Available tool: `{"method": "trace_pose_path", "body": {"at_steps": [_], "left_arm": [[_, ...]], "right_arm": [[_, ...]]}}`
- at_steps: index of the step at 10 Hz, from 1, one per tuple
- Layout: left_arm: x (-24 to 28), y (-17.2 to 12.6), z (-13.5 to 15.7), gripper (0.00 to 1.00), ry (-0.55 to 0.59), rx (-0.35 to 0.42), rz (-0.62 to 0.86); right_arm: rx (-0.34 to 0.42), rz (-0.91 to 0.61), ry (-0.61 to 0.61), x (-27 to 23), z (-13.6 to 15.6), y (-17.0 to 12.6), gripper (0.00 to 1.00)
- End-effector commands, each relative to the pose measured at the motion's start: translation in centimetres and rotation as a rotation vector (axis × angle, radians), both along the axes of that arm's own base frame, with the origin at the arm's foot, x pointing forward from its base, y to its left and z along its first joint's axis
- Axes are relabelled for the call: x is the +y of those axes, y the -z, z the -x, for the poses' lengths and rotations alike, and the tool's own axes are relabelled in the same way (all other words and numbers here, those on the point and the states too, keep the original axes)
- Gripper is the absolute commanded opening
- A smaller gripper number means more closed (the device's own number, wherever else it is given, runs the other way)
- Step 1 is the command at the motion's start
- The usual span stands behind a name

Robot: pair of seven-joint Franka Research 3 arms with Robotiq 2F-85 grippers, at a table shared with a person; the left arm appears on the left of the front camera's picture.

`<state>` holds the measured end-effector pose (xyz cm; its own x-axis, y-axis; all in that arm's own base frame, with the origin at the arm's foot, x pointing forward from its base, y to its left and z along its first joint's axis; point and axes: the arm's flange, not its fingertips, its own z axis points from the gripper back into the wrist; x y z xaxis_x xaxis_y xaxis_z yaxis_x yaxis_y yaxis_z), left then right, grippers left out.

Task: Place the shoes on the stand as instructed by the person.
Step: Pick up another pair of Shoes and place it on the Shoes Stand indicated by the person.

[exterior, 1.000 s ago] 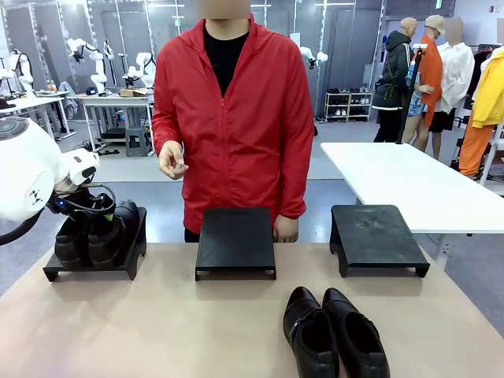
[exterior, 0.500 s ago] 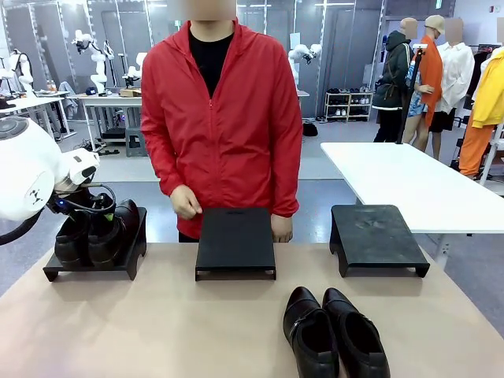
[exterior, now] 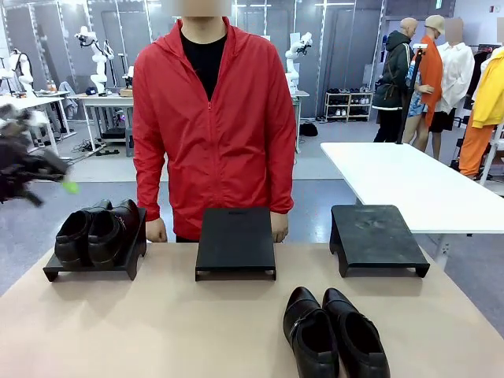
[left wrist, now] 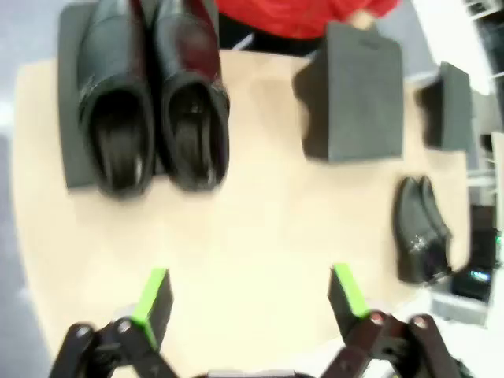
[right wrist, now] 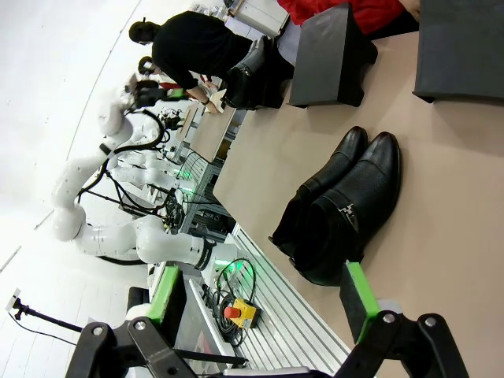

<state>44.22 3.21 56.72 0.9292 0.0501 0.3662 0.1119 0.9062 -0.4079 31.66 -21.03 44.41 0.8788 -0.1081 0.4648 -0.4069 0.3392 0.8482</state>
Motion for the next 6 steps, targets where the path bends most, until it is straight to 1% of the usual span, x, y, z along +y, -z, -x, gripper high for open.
{"method": "trace_pose_path", "body": {"at_steps": [1,2,3,4,6], "left_arm": [[6.9,-1.6,3.8,1.0,-0.01,0.104,0.147],[9.7,-1.3,5.5,1.0,0.009,0.121,0.289],[12.6,-0.4,7.5,1.0,0.024,0.14,0.432],[15.1,1.2,9.5,1.0,0.038,0.135,0.543],[18.5,5.4,13.8,1.0,0.079,0.094,0.689]], "right_arm": [[-0.02,-0.006,0.001,-0.1,0.0,-0.1,1.0],[-0.02,-0.006,0.001,-0.1,0.0,-0.1,1.0],[-0.02,-0.006,0.001,-0.1,0.0,-0.1,1.0],[-0.02,-0.006,0.001,-0.1,0.0,-0.1,1.0],[-0.02,-0.006,0.001,-0.1,0.0,-0.1,1.0]]}}
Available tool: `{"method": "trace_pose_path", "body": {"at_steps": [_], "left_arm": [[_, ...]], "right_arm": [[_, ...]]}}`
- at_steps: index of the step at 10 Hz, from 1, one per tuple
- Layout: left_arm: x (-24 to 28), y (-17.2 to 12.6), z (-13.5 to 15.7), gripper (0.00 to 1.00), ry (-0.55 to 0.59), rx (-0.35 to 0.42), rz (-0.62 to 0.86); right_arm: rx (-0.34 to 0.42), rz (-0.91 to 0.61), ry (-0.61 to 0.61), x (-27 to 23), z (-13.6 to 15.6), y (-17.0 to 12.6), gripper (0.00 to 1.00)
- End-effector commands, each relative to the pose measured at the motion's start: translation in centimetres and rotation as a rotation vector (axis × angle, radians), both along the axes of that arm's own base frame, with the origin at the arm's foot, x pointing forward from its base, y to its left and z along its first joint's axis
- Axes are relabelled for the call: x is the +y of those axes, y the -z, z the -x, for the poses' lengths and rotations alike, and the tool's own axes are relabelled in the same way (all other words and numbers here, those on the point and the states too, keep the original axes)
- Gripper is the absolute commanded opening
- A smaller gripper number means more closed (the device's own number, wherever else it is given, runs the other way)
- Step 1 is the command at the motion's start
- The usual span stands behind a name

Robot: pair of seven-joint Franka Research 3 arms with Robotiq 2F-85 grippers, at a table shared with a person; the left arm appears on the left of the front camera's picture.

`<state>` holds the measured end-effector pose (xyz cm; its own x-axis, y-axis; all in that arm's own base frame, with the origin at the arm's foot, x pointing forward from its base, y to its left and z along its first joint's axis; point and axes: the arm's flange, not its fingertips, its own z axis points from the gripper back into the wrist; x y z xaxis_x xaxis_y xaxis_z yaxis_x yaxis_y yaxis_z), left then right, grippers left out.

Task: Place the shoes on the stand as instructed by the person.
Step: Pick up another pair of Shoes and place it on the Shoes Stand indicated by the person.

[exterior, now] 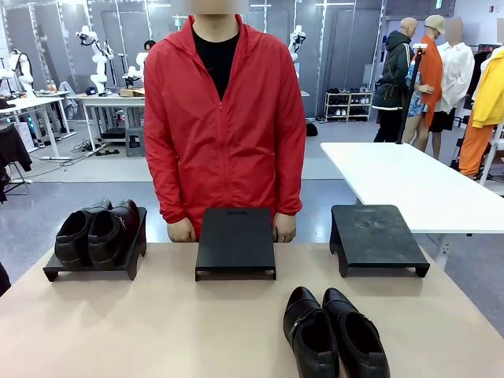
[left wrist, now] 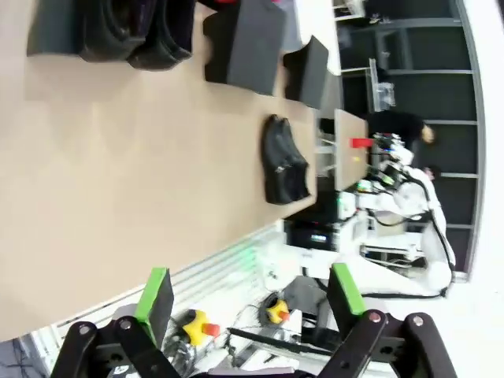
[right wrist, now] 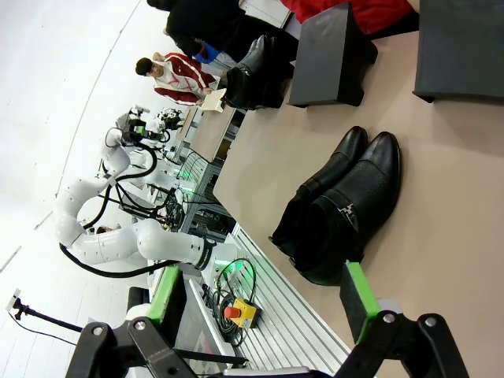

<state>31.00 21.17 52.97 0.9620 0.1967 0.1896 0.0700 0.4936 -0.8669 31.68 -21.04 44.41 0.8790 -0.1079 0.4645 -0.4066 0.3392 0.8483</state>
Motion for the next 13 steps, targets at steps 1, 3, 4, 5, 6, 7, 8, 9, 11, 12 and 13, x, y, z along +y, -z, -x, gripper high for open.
{"method": "trace_pose_path", "body": {"at_steps": [1,3,4,5,6,7,8,9,11,12,13], "left_arm": [[1.9,3.5,1.7,1.0,0.035,-0.027,0.113],[3.6,5.9,1.1,1.0,0.046,-0.048,0.203],[3.6,6.5,0.3,1.0,0.08,-0.06,0.236],[3.7,7.4,-1.1,1.0,0.102,-0.042,0.246],[3.8,8.1,-2.4,1.0,0.067,-0.025,0.213],[2.7,7.8,0.9,1.0,0.052,-0.041,0.222],[2.7,7.8,0.9,1.0,0.052,-0.041,0.222],[2.7,7.8,0.9,1.0,0.052,-0.041,0.222],[2.7,7.8,0.9,1.0,0.052,-0.041,0.222],[2.7,7.8,0.9,1.0,0.052,-0.041,0.222],[2.7,7.8,0.9,1.0,0.052,-0.041,0.222]], "right_arm": [[-0.021,-0.007,0.001,-0.1,0.0,-0.1,1.0],[-0.021,-0.007,0.001,-0.1,0.0,-0.1,1.0],[-0.021,-0.007,0.001,-0.1,0.0,-0.1,1.0],[-0.021,-0.007,0.001,-0.1,0.0,-0.1,1.0],[-0.021,-0.007,0.001,-0.1,0.0,-0.1,1.0],[-0.021,-0.007,0.001,-0.1,0.0,-0.1,1.0],[-0.021,-0.007,0.001,-0.1,0.0,-0.1,1.0],[-0.021,-0.007,0.001,-0.1,0.0,-0.1,1.0],[-0.021,-0.007,0.001,-0.1,0.0,-0.1,1.0],[-0.021,-0.007,0.001,-0.1,0.0,-0.1,1.0],[-0.021,-0.007,0.001,-0.1,0.0,-0.1,1.0]]}}
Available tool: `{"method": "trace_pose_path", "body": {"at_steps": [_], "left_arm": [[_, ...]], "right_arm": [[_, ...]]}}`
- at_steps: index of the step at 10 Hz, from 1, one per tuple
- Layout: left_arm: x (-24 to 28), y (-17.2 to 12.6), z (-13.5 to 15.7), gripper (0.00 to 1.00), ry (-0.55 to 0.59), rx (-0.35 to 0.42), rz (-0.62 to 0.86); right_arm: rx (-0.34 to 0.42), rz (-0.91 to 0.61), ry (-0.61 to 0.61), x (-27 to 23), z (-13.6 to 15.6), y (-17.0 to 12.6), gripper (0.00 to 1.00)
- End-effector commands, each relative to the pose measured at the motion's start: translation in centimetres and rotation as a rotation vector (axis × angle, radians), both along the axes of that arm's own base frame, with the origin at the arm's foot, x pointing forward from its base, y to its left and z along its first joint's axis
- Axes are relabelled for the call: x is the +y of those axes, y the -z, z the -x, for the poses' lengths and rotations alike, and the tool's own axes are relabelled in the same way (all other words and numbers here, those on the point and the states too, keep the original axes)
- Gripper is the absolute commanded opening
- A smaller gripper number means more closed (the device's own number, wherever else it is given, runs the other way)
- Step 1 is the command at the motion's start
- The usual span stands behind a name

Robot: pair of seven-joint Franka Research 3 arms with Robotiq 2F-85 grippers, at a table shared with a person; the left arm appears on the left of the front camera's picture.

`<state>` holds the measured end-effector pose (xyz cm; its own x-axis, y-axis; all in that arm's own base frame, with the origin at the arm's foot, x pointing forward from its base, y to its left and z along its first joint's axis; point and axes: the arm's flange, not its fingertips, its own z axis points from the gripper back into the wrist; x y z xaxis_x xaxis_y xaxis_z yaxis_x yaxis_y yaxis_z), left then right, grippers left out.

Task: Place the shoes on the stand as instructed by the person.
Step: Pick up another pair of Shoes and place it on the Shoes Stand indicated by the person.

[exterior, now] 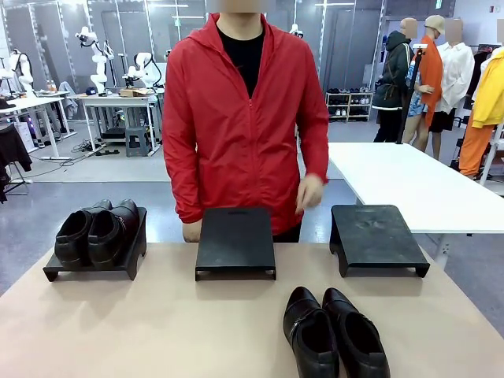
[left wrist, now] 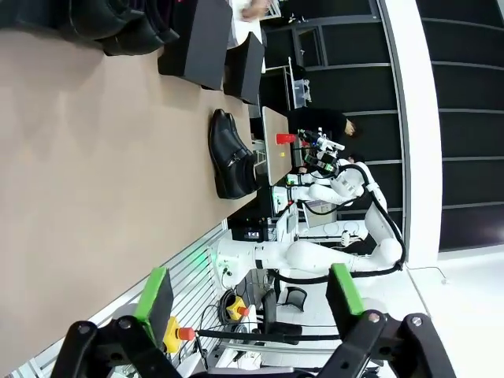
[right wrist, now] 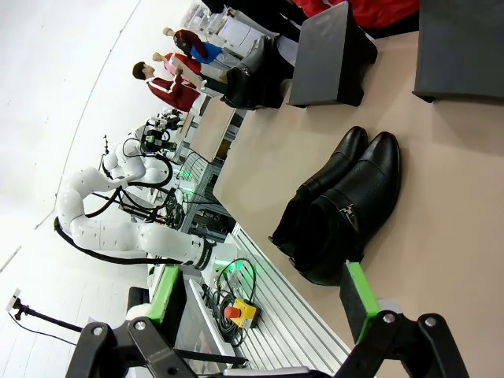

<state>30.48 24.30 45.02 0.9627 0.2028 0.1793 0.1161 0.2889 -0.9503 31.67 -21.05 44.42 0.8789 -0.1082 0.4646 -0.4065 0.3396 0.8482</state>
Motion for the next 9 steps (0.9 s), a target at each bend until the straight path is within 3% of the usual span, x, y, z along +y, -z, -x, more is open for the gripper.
{"method": "trace_pose_path", "body": {"at_steps": [1,9], "left_arm": [[-0.39,-0.11,0.36,1.0,0.015,-0.008,0.001],[-0.39,-0.11,0.36,1.0,0.015,-0.008,0.001]], "right_arm": [[-0.021,-0.007,0.0,-0.12,0.0,-0.12,1.0],[-0.021,-0.007,0.0,-0.12,0.0,-0.12,1.0]]}}
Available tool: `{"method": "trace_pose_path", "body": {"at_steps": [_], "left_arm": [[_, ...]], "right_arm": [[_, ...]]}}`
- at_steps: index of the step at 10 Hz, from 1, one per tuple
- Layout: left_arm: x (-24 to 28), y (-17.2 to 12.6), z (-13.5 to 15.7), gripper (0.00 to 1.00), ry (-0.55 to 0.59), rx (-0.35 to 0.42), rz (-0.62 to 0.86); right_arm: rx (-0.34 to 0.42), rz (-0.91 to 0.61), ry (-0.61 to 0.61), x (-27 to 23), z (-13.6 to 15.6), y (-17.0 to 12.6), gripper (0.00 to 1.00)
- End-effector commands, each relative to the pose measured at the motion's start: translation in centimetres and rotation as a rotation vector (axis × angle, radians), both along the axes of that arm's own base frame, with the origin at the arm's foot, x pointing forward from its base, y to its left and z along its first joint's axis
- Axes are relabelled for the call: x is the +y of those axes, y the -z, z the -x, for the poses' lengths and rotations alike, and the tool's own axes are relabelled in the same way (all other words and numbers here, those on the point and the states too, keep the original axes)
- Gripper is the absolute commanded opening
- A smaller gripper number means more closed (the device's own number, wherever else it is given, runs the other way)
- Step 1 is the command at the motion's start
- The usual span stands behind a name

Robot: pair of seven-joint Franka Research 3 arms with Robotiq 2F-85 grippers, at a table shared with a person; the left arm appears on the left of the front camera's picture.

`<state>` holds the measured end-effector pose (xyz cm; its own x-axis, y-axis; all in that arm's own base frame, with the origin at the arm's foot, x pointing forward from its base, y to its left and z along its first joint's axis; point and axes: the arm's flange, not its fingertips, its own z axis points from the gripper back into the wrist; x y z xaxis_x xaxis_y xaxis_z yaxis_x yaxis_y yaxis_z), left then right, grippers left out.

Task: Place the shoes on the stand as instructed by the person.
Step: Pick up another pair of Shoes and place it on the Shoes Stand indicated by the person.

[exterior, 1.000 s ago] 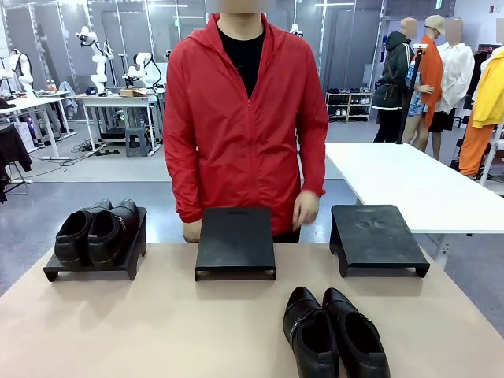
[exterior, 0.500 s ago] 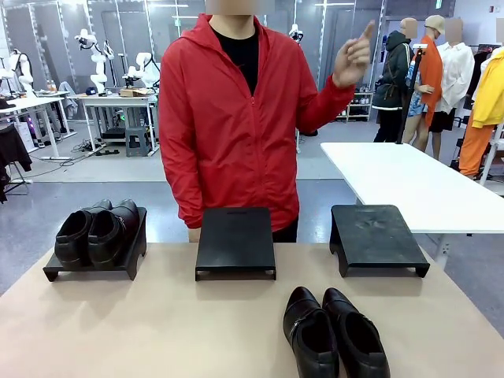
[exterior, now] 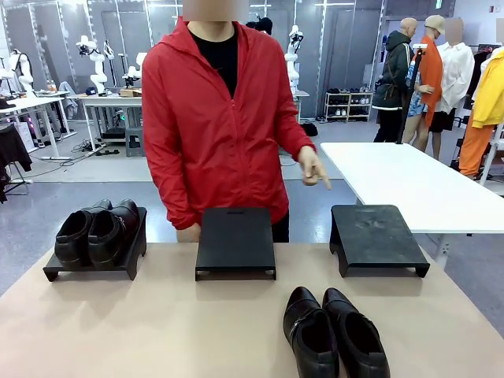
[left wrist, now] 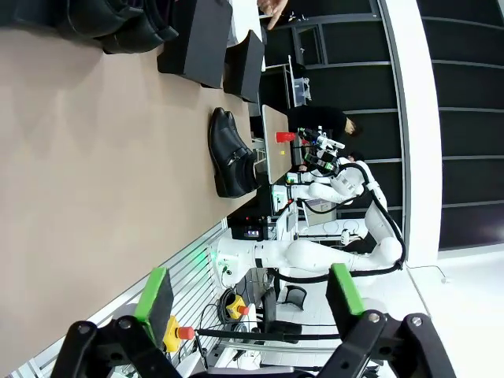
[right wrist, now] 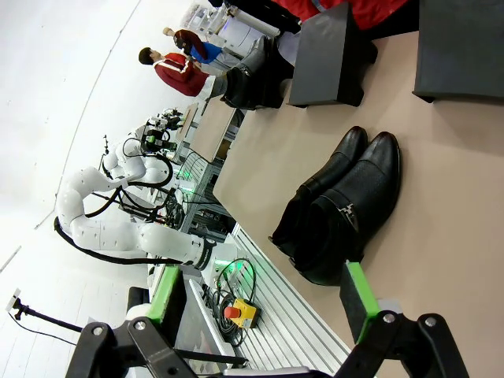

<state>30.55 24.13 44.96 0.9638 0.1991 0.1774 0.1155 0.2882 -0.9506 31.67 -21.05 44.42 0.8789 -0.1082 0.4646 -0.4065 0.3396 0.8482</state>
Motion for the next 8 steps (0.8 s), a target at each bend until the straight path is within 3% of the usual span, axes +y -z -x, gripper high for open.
{"method": "trace_pose_path", "body": {"at_steps": [1,8], "left_arm": [[-0.23,-0.16,0.44,1.0,0.012,-0.009,0.001],[-0.23,-0.16,0.44,1.0,0.012,-0.009,0.001]], "right_arm": [[-0.021,-0.007,0.0,-0.12,0.0,-0.12,1.0],[-0.021,-0.007,0.0,-0.12,0.0,-0.12,1.0]]}}
